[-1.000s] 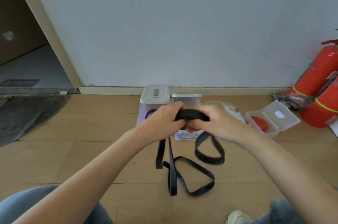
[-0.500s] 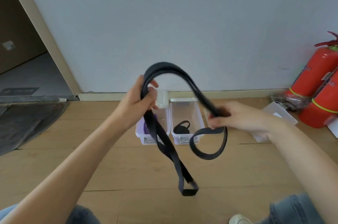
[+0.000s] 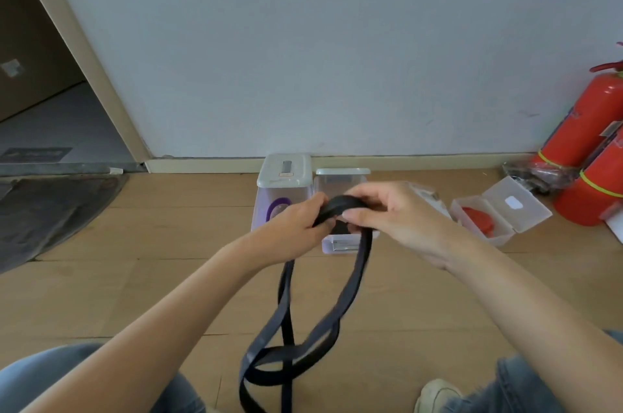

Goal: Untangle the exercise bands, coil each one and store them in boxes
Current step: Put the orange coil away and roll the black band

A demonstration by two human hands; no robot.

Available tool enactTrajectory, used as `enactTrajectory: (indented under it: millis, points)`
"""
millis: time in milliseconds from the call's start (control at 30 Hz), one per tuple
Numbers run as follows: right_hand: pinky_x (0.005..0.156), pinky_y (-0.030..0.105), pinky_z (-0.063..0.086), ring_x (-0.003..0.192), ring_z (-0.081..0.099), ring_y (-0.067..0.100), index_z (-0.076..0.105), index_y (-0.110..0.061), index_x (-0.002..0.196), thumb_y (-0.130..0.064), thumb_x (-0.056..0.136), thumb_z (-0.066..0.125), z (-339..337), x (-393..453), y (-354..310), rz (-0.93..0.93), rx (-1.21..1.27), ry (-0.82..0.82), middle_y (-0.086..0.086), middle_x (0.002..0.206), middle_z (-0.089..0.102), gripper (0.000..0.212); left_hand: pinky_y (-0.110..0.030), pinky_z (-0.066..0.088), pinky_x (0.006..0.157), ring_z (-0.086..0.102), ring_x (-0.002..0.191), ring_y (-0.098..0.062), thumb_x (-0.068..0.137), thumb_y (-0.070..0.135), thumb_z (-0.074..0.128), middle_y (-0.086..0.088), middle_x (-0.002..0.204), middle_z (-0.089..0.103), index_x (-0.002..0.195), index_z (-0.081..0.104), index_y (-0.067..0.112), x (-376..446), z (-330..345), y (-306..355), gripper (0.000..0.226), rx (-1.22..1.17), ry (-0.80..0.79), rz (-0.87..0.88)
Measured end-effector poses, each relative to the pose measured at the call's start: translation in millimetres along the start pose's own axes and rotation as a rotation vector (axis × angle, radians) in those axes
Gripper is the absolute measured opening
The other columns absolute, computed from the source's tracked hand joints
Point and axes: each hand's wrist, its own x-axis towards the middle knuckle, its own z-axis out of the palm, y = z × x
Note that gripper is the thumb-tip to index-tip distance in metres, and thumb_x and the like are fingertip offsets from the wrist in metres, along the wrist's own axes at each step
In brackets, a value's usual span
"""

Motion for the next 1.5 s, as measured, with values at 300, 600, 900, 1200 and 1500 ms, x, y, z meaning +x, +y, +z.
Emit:
enactTrajectory:
  millis: [300, 600, 900, 1200, 1500]
  points:
    - [0.091, 0.038, 0.053, 0.081, 0.067, 0.015, 0.07, -0.016, 0.089, -0.015, 0.078, 0.066, -40, -9, 6, -0.029, 0.342, 0.15, 0.0, 0.077, 0.07, 0.012, -0.017, 0.046, 0.065, 0.062, 0.07, -0.009, 0.093, 0.012, 0.044, 0.005, 0.066, 0.065, 0.061, 0.062, 0.017, -13, 0, -29, 0.037, -0.117, 0.209, -0.191]
    - [0.094, 0.024, 0.044, 0.103, 0.059, -0.001, 0.057, -0.034, 0.11, -0.032, 0.071, 0.078, -6, -15, 14, 0.15, -0.125, -0.238, -0.015, 0.108, 0.066, 0.044, -0.018, 0.026, 0.046, 0.039, 0.049, -0.008, 0.07, 0.036, 0.052, 0.011, 0.047, 0.039, 0.055, 0.035, 0.03, -16, -4, 29, 0.024, 0.453, 0.352, 0.175]
    - [0.071, 0.015, 0.052, 0.075, 0.065, -0.005, 0.059, -0.033, 0.091, -0.026, 0.082, 0.064, -9, -2, 5, -0.085, -0.339, 0.08, -0.013, 0.081, 0.068, 0.012, -0.009, 0.041, 0.053, 0.059, 0.059, -0.001, 0.09, 0.03, 0.052, 0.008, 0.061, 0.059, 0.069, 0.042, 0.035, -4, 14, -21, 0.024, 0.112, 0.025, 0.051]
    - [0.098, 0.035, 0.043, 0.106, 0.06, 0.017, 0.053, -0.027, 0.102, -0.02, 0.081, 0.071, -45, -11, 21, 0.271, -0.46, -0.094, -0.005, 0.108, 0.065, 0.029, -0.006, 0.04, 0.05, 0.056, 0.049, 0.002, 0.088, 0.014, 0.053, 0.011, 0.049, 0.056, 0.074, 0.058, 0.011, -19, -4, -20, 0.016, -0.161, 0.301, 0.028]
    - [0.075, 0.013, 0.05, 0.083, 0.066, 0.002, 0.06, -0.019, 0.1, -0.012, 0.082, 0.068, -2, 0, 6, -0.112, -0.216, 0.074, -0.007, 0.09, 0.07, 0.02, -0.015, 0.044, 0.049, 0.048, 0.043, 0.001, 0.086, 0.013, 0.056, 0.011, 0.05, 0.05, 0.069, 0.051, 0.021, -10, 3, -9, 0.019, -0.004, 0.103, 0.053]
